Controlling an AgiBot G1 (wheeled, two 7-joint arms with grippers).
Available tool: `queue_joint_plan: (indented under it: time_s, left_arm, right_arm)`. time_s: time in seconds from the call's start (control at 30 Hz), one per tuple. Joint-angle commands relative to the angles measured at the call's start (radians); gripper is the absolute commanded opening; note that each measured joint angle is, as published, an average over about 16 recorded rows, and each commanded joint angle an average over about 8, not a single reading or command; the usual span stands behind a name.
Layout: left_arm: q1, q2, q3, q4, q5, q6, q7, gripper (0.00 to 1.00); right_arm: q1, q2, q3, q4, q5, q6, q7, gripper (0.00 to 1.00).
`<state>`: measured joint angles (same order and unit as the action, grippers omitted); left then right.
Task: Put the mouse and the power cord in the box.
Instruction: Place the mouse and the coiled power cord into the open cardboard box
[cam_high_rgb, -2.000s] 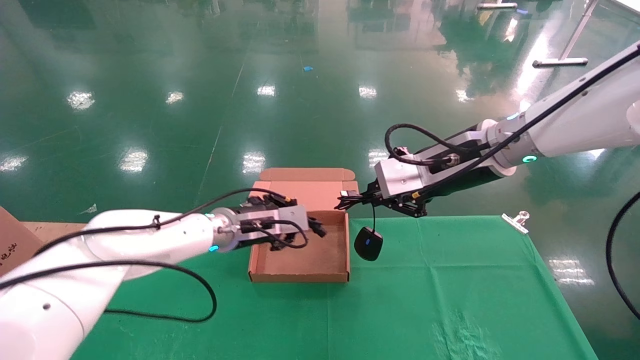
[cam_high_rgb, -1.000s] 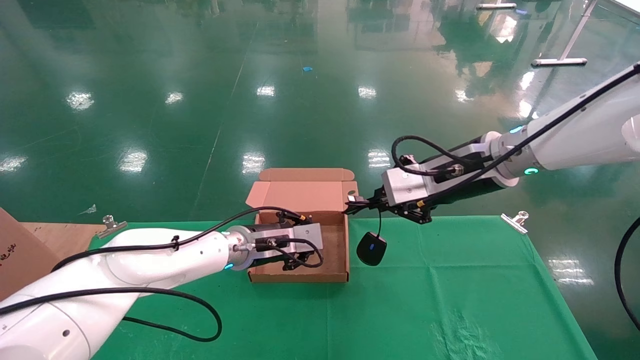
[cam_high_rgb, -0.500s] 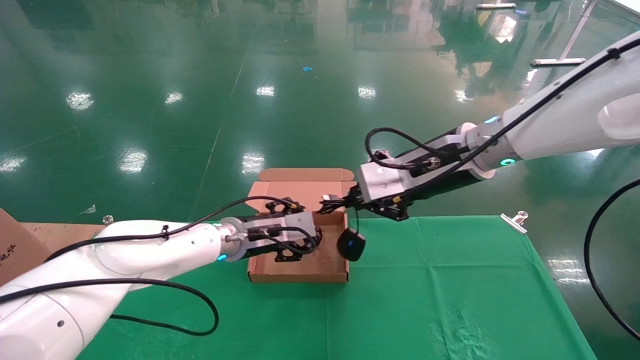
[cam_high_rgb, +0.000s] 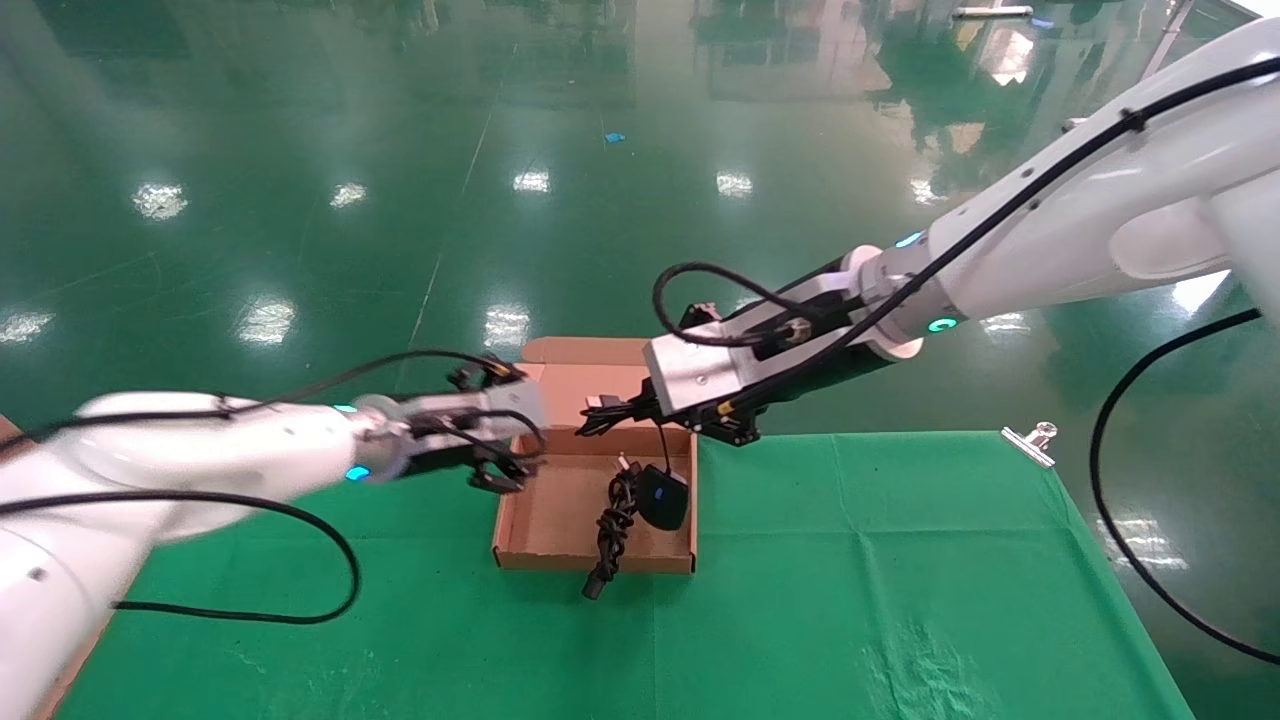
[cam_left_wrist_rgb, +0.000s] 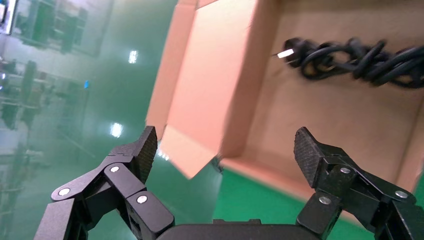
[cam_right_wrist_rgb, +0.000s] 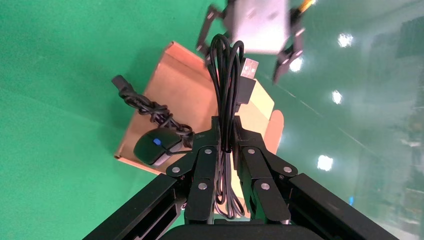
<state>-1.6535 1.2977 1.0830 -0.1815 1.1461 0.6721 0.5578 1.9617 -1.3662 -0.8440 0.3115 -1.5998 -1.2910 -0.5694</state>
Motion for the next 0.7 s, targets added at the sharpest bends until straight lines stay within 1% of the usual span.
queue_joint_plan:
  time_s: [0.03, 0.13, 0.2, 0.4, 0.47, 0.57, 0.7]
  left_arm:
    - [-0.012, -0.011, -0.011, 0.021, -0.016, 0.020, 0.025, 1.00]
    - [-0.030, -0.052, -0.030, 0.027, -0.042, 0.094, 0.064, 1.00]
    - [-0.041, -0.085, -0.041, 0.028, -0.060, 0.154, 0.090, 1.00]
    - [-0.065, -0.197, -0.075, 0.027, -0.112, 0.345, 0.154, 1.00]
    - [-0.072, -0.231, -0.084, 0.027, -0.126, 0.408, 0.174, 1.00]
    - [-0.081, -0.272, -0.094, 0.029, -0.144, 0.501, 0.202, 1.00]
    - [-0.094, -0.310, -0.103, 0.044, -0.161, 0.595, 0.235, 1.00]
  right_arm:
    - [-0.010, -0.001, -0.012, 0.028, 0.004, 0.013, 0.019, 0.00]
    - [-0.036, -0.004, -0.046, 0.076, 0.011, 0.073, 0.042, 0.00]
    - [-0.056, -0.006, -0.072, 0.111, 0.017, 0.129, 0.058, 0.00]
    - [-0.115, -0.010, -0.155, 0.219, 0.046, 0.358, 0.100, 0.00]
    - [-0.127, -0.010, -0.187, 0.253, 0.061, 0.420, 0.115, 0.00]
    - [-0.139, -0.011, -0.242, 0.295, 0.085, 0.480, 0.140, 0.00]
    - [-0.150, -0.011, -0.318, 0.334, 0.111, 0.529, 0.170, 0.00]
